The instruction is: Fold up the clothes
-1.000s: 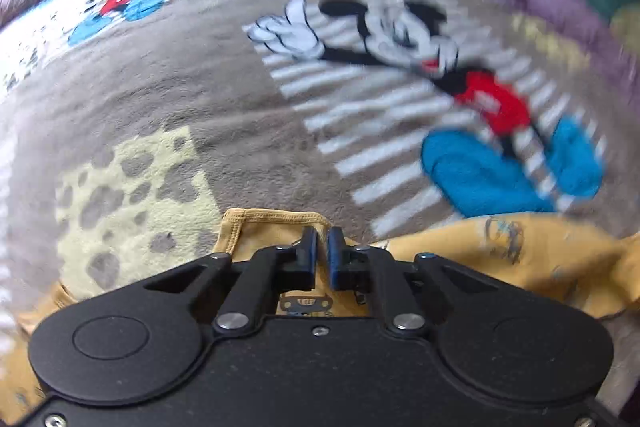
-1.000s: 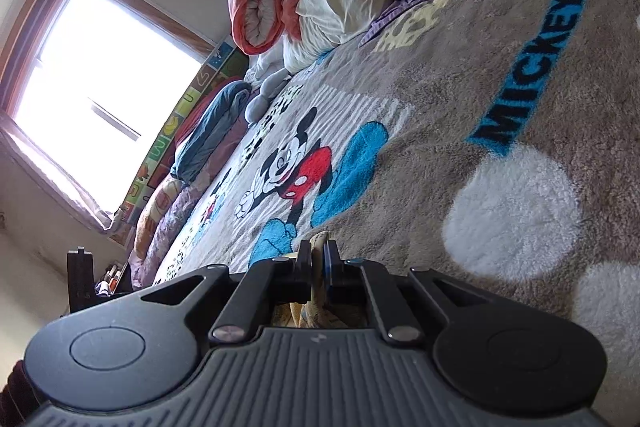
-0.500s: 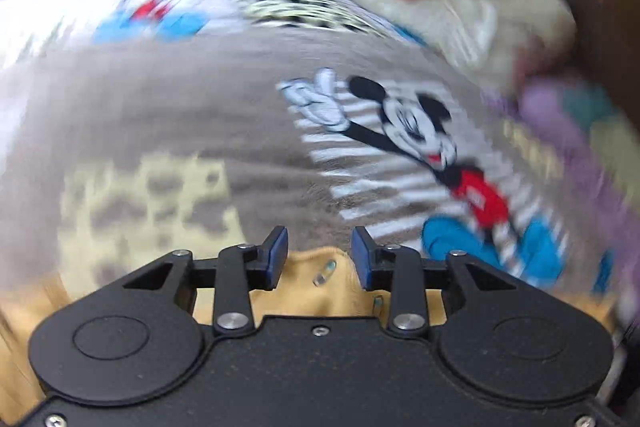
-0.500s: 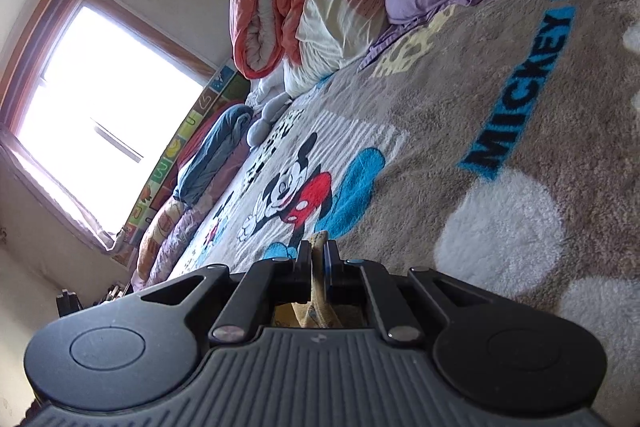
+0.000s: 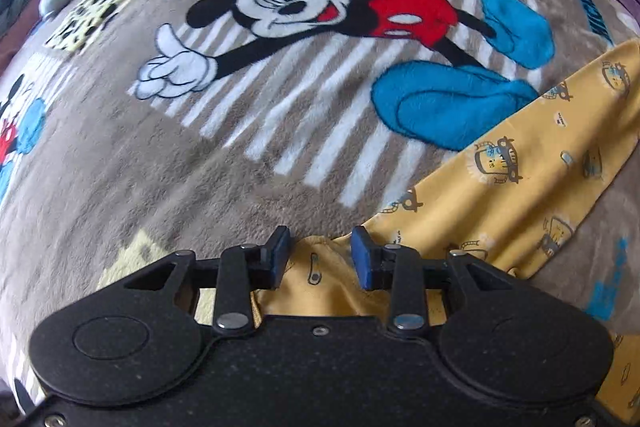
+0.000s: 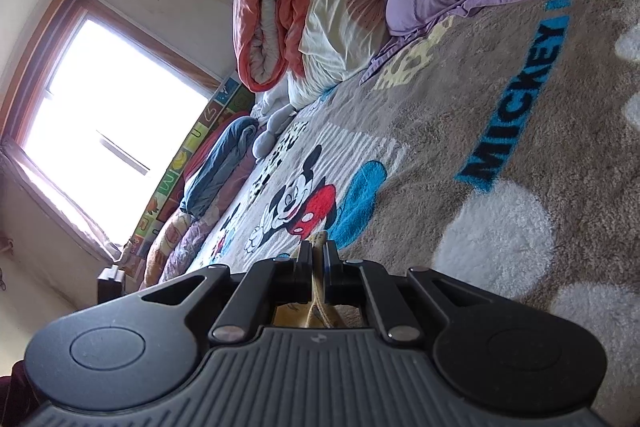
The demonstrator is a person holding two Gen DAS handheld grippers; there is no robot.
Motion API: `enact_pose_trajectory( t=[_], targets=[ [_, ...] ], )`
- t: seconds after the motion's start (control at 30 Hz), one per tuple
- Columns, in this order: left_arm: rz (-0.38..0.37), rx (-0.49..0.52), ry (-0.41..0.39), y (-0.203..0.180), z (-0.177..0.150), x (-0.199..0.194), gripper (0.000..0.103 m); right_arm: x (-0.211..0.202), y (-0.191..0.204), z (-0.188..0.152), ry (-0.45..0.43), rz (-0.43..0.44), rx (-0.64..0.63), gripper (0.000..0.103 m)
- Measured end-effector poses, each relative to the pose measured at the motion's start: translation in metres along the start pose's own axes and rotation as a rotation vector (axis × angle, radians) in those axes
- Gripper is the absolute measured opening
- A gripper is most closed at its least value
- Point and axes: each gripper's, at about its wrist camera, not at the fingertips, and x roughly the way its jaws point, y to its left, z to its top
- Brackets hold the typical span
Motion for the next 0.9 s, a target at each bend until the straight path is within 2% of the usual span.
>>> enact_pose_trajectory(
  t=[0.03,0.13,0.17,0.27,0.3,0.37,0.43,0.53,0.67,0.73,0.8,0.83,0.87,0.9],
  targets=[
    [-0.01,0.0,0.001,0.001,0.0,0.0,0.031,-0.001,0.0,0.0,-0.003,0.001,0.001,0.007],
    [-0.038,0.023,-0.024,0.001,-0.001,-0.004,0.006,-0.003,-0.002,0.001,-0.008,-0.003,0.008,0.007],
    [-0.039,0.025,-0.042,0.001,-0.002,-0.007,0.005,-0.003,-0.003,0.001,-0.01,-0.003,0.011,0.007],
    [-0.058,-0.162,-0.278,0.019,-0.018,-0.024,0.005,-0.004,-0.003,0.001,-0.021,0.0,0.011,0.007],
    [-0.048,-0.181,-0.291,0.018,-0.023,-0.021,0.005,-0.004,-0.003,0.002,-0.024,-0.001,0.014,0.007],
    [-0.02,-0.195,-0.284,0.012,-0.032,-0.012,0.005,-0.002,-0.003,0.002,-0.022,-0.006,0.015,0.007],
    [0.014,-0.155,-0.271,0.003,-0.036,-0.009,0.008,0.001,-0.002,0.001,-0.013,-0.021,0.006,0.007],
    [0.051,-0.238,-0.343,0.01,-0.038,-0.026,0.009,0.002,-0.003,0.001,-0.014,-0.034,0.007,0.007],
    [0.092,-0.261,-0.368,0.006,-0.042,-0.047,0.009,0.004,-0.006,0.001,-0.013,-0.039,0.023,0.007],
    [0.052,-0.223,-0.359,-0.005,-0.043,-0.047,0.009,0.007,-0.008,0.002,-0.005,-0.042,0.032,0.007],
    [0.069,-0.181,-0.279,-0.019,-0.042,-0.032,0.009,0.01,-0.012,0.004,0.001,-0.039,0.054,0.007],
    [0.109,-0.166,-0.214,-0.025,-0.042,-0.02,0.01,0.011,-0.014,0.005,0.003,-0.036,0.066,0.007],
    [0.158,-0.146,-0.197,-0.032,-0.043,-0.015,0.01,0.014,-0.017,0.006,0.009,-0.033,0.081,0.007],
    [0.178,-0.151,-0.216,-0.038,-0.045,-0.02,0.01,0.017,-0.021,0.007,0.017,-0.032,0.102,0.007]
  ],
)
